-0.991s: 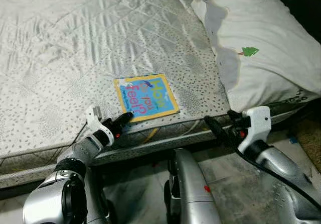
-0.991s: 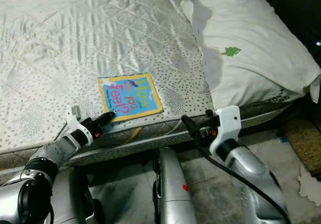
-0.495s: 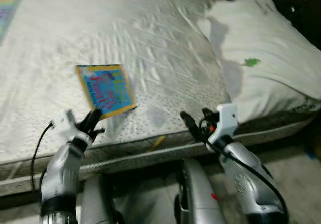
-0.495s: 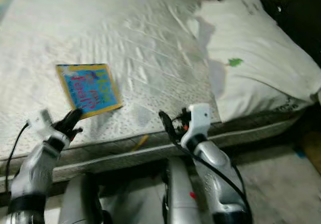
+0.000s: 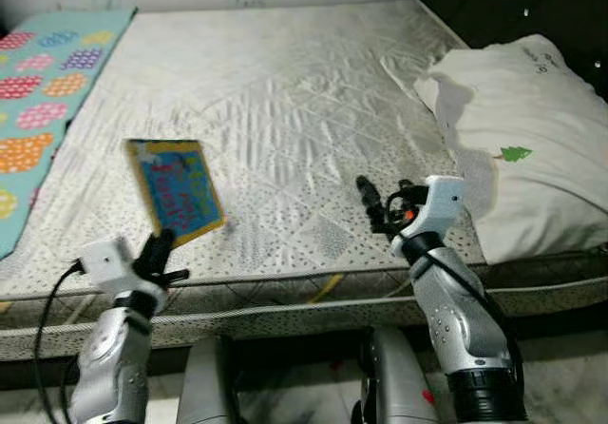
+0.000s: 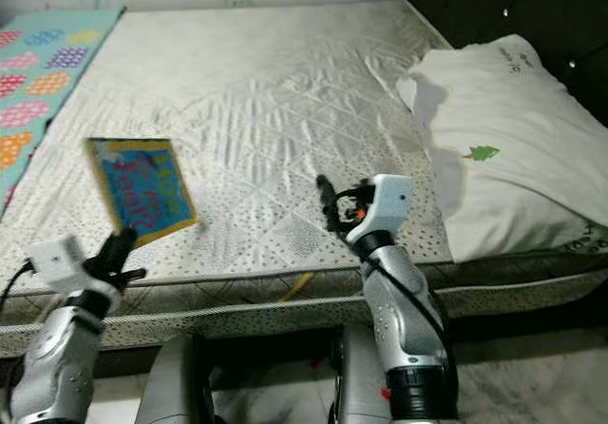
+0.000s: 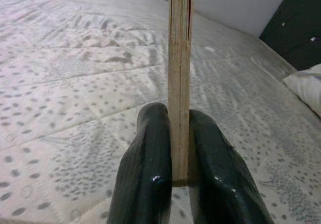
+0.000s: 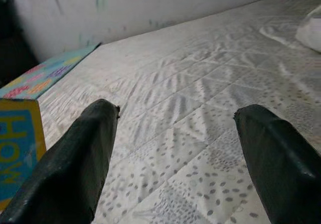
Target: Clean up the room
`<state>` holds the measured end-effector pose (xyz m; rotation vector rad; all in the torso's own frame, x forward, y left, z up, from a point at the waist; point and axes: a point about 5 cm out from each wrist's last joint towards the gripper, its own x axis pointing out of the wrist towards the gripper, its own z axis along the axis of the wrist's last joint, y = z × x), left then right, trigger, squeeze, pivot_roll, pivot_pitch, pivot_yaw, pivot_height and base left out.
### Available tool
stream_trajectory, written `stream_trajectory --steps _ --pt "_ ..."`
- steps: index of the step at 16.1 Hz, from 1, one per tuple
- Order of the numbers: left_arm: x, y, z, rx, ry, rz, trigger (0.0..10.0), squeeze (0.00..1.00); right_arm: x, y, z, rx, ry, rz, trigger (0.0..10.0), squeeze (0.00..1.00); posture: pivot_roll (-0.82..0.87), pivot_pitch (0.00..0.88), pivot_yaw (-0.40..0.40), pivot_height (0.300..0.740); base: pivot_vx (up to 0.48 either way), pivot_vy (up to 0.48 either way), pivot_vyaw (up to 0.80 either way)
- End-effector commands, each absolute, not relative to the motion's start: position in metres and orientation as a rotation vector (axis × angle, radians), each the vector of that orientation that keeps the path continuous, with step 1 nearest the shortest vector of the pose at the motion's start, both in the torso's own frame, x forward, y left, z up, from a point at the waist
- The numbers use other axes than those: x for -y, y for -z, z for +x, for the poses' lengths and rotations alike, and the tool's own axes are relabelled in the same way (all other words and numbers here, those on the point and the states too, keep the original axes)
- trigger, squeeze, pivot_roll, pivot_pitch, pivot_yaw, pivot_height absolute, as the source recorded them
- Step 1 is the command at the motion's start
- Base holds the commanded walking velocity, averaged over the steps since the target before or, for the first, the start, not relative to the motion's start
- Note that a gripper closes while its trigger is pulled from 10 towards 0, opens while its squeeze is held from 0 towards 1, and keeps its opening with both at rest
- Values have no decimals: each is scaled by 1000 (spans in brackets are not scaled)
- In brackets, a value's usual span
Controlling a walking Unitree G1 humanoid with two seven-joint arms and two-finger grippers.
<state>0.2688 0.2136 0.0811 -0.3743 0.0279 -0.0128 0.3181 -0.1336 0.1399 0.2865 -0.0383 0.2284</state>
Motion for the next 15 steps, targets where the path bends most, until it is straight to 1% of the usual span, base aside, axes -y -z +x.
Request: stream_trajectory --steps 1,5,8,15 --pt "-213 -96 274 24 23 -350 0 0 133 -146 322 69 -230 293 10000 0 -15 0 47 533 0 0 -425" --pt "-208 -94 271 15 24 -359 0 0 134 -151 329 91 -234 301 10000 0 -16 0 32 584 0 0 0" --pt "-206 -93 270 13 20 -360 0 0 134 -153 331 98 -240 301 10000 0 -15 0 27 607 0 0 0" --pt "-201 -94 276 8 29 -356 0 0 140 -156 334 110 -234 293 10000 0 -28 0 25 686 0 0 0"
